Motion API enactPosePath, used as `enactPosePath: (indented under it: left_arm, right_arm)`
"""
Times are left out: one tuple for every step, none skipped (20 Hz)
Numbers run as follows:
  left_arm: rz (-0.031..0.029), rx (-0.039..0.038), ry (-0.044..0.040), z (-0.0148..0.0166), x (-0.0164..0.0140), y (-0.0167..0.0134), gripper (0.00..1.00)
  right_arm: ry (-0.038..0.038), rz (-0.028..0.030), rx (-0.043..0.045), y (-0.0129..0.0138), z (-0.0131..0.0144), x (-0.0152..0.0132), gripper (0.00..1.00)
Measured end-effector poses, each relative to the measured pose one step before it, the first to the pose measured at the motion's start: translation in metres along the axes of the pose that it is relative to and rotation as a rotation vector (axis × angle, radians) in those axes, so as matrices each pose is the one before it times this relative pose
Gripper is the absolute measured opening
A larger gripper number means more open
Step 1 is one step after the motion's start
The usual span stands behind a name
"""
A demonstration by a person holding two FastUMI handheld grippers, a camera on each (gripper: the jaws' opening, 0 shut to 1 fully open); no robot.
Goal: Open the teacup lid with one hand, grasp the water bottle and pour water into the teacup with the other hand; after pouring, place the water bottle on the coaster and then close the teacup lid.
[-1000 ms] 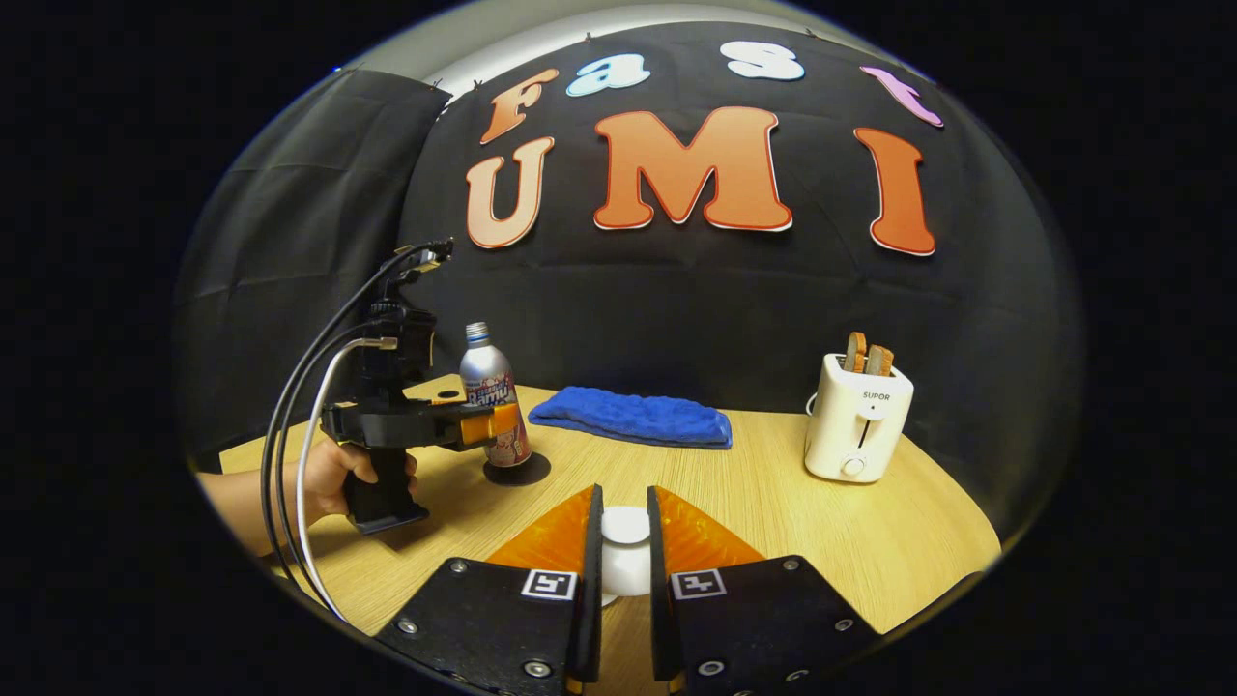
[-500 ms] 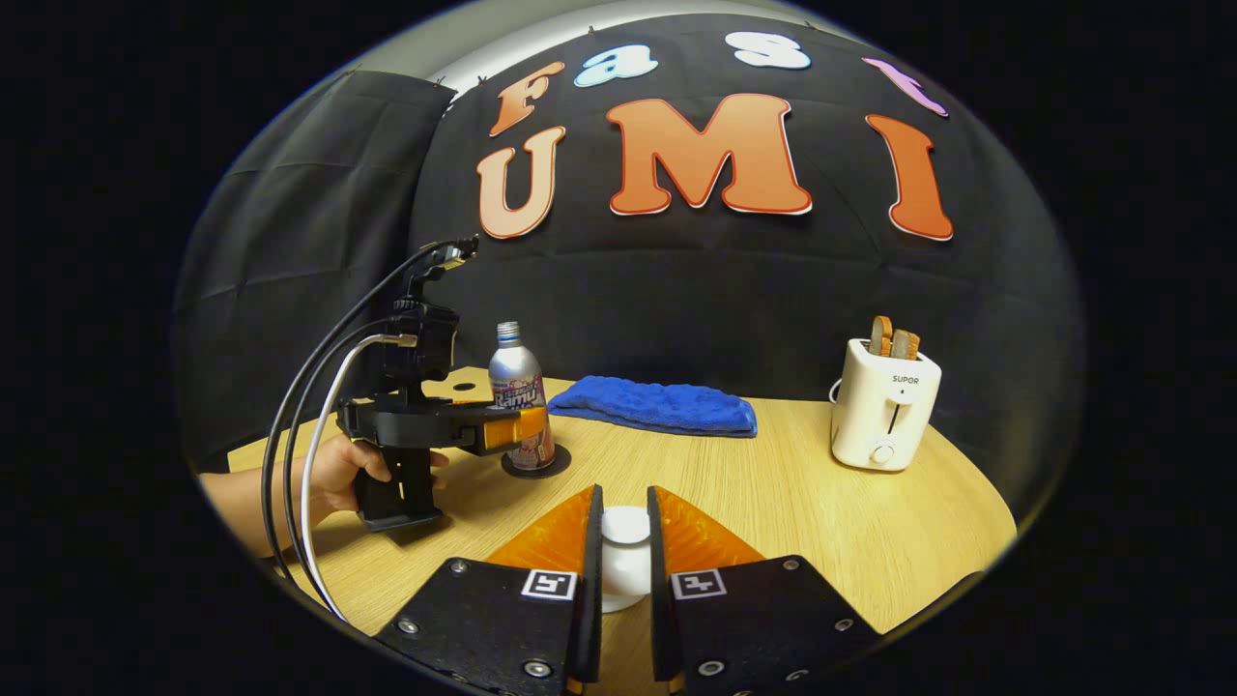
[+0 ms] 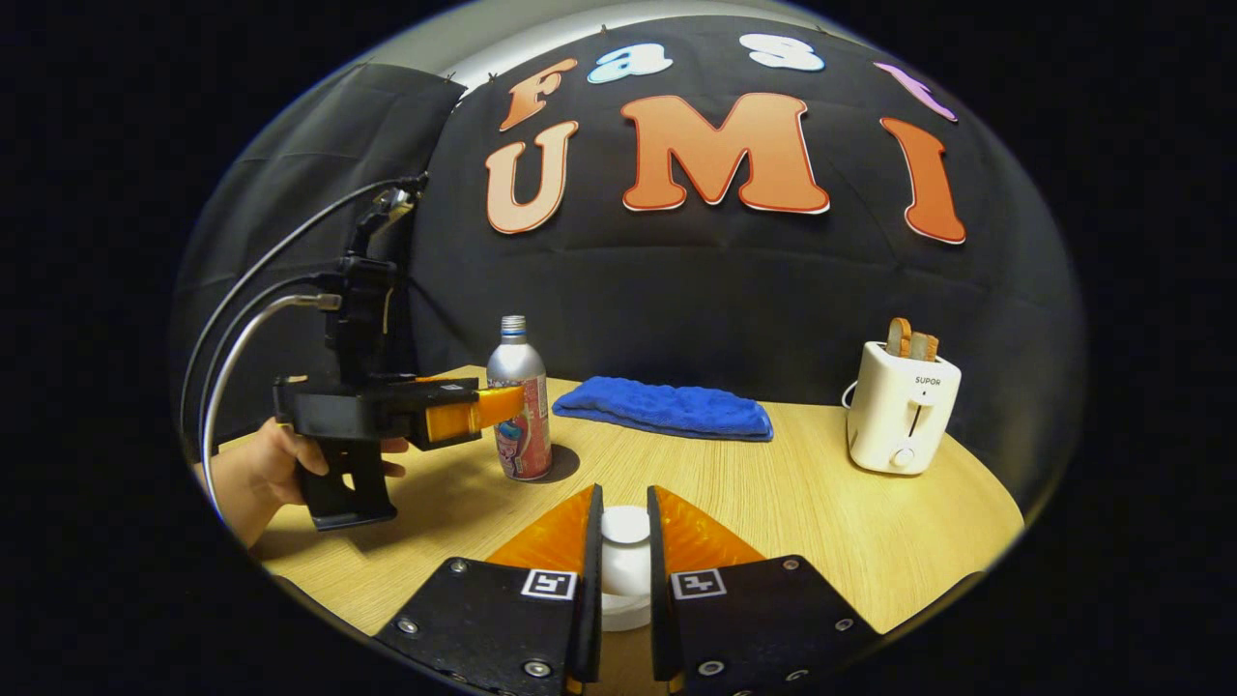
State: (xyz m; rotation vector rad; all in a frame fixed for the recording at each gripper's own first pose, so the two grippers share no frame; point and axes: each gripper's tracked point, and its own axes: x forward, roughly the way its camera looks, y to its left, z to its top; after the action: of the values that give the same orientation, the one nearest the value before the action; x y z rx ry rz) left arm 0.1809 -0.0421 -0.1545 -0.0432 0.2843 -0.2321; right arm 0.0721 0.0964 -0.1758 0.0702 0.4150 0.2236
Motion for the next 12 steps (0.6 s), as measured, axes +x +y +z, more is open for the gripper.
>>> enactPosePath:
  left_arm:
    - [-0.0045, 0.00743, -0.00562, 0.00104, -0.00293, -0.00153, 0.93]
    - [0.00078, 0.00397, -0.00505, 0.0016, -0.00344, -0.00095, 0.93]
    - [-0.00627, -0.00251, 0.0005, -0.00231, -0.00634, -0.00107, 0.93]
    - [-0.00481, -0.00725, 0.00122, -0.00203, -0.0057, -0.0014, 0.93]
    - [-0.00509, -0.00831, 0.00036, -0.00095, -0.00439, -0.00221, 0.93]
    - [-0.00199, -0.00506, -0.00192, -0.00071, -0.00383, -0.00097, 0.93]
    - [-0.00235, -0.00611, -0.0074, 0.00117, -0.00549, -0.00204, 0.93]
    - [-0.00132, -0.00602, -0.00606, 0.00122, -0.00499, -0.00126, 0.93]
    - [-0.00411, -0.00831, -0.00781, 0.0021, -0.00564, -0.00163, 0.93]
    - [-0.00162, -0.00836, -0.00798, 0.002, -0.00484, -0.00234, 0.93]
    - [-0.00336, -0.00626, -0.00789, 0.00324, -0.00489, -0.00125, 0.93]
    - [0.00389, -0.00162, -0.01214, 0.00259, -0.00491, -0.0005, 0.93]
  right_arm:
    - [0.00424, 0.0011, 0.00235, 0.00205, -0.00396, 0.00139, 0.21]
    - [0.00535, 0.00139, -0.00078, 0.00102, -0.00228, 0.00113, 0.21]
    - [0.00506, -0.00067, -0.00109, 0.00064, -0.00268, 0.00059, 0.21]
    - [0.00384, -0.00186, 0.00032, 0.00015, -0.00211, 0.00182, 0.21]
    - [0.00617, 0.00265, 0.00186, 0.00097, -0.0021, 0.00074, 0.21]
    - [0.00545, 0.00036, 0.00255, 0.00146, -0.00351, 0.00152, 0.21]
    - [0.00282, 0.00229, -0.00067, 0.00149, -0.00197, 0.00054, 0.21]
    - [0.00566, -0.00235, -0.00375, 0.00039, -0.00272, 0.00117, 0.21]
    - [0.00652, 0.00294, -0.00262, 0.00146, -0.00289, 0.00059, 0.21]
    - [0.00895, -0.00079, -0.00171, 0.00097, -0.00356, 0.0006, 0.21]
    - [0.00531, 0.00271, -0.00225, 0.00148, -0.00171, -0.00185, 0.21]
    - [-0.01222, -0.00511, -0.00808, 0.00085, 0.00112, 0.00207, 0.21]
